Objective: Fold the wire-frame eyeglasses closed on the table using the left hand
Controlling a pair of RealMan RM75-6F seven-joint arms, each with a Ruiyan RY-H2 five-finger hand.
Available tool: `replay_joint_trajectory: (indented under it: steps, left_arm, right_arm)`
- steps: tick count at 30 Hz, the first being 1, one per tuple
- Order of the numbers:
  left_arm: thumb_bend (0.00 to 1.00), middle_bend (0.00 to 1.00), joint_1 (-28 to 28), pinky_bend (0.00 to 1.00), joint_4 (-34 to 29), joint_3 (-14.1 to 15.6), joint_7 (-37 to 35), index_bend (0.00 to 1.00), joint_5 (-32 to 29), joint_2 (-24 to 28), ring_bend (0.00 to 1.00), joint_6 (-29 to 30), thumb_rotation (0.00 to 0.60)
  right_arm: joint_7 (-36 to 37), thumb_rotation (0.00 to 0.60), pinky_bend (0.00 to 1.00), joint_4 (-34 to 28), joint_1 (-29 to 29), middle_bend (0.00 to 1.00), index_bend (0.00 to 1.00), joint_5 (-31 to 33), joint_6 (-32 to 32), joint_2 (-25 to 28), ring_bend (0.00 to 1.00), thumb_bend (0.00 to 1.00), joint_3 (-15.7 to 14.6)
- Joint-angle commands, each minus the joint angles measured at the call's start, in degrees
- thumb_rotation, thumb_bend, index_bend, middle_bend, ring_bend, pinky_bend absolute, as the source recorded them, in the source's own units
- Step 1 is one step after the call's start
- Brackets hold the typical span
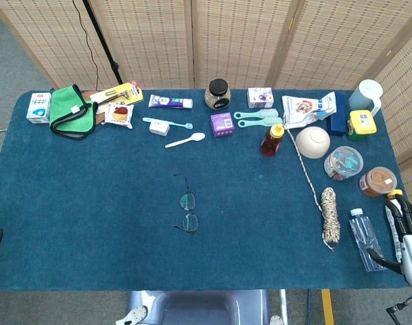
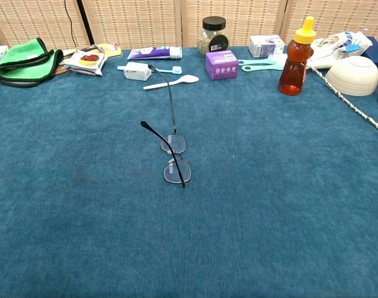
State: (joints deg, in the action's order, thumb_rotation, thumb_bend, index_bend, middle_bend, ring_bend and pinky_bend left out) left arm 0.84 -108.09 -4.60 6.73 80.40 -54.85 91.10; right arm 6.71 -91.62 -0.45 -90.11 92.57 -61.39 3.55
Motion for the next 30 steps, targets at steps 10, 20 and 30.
replay_joint_trajectory:
  steps: [10,20,30]
  left_arm:
    - [0.30,0.09,-1.48,0.03,0.08,-0.31,1.17,0.15,2.42,0.55,0.05,-0.67,0.600]
    - [0.30,0.09,-6.42,0.03,0.03,-0.72,5.68,0.15,6.37,1.70,0.04,-5.94,0.600]
    - [0.30,0.09,-14.64,0.02,0.62,-1.63,11.98,0.15,16.72,1.49,0.03,-12.13,0.600]
  right_arm:
    - [0.12,0.600,0.02,0.05,-0.28,0.00,0.06,-0.09,0.53,0.05,0.00,0.02,-0.01]
    - [0.08,0.600,0.02,0.08,-0.77,0.00,0.06,0.19,1.00,0.14,0.00,0.02,-0.04]
    - [-0.33,0.600,0.02,-0.35,-1.35,0.00,0.06,0.19,1.66,0.34,0.00,0.02,-0.14]
